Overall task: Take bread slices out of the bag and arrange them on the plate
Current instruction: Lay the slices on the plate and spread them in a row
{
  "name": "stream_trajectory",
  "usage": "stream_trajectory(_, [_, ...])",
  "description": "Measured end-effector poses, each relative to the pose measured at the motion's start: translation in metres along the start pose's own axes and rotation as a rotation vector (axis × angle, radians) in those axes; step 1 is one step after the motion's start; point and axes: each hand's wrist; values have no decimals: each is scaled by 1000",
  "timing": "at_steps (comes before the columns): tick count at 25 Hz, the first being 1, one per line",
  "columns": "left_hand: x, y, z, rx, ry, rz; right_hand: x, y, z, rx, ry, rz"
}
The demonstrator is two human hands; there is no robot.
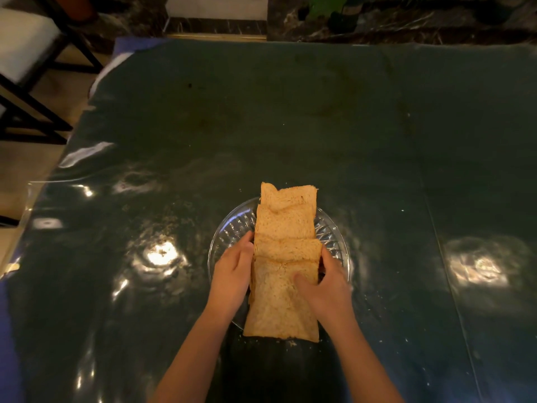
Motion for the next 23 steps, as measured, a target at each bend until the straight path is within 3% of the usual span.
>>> stream_trajectory(7, [1,2,-9,80,27,-21,5,6,2,33,19,-13])
stream_trajectory(11, [7,9,-27,-232,-21,129,-1,10,-9,-116,55,41])
stream_trajectory(18, [12,2,-51,-186,-3,318,-8,4,-35,-165,64,-166])
stream_trajectory(23, [7,-3,-61,-204,-74,450,-3,1,-44,-224,29,-168])
Point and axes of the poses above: each hand's wrist, its own z-axis towards the middle knuckle, its own y-axis out of the back of the hand, x = y × z, and after that the axes turned 3 degrees about x, right-handed
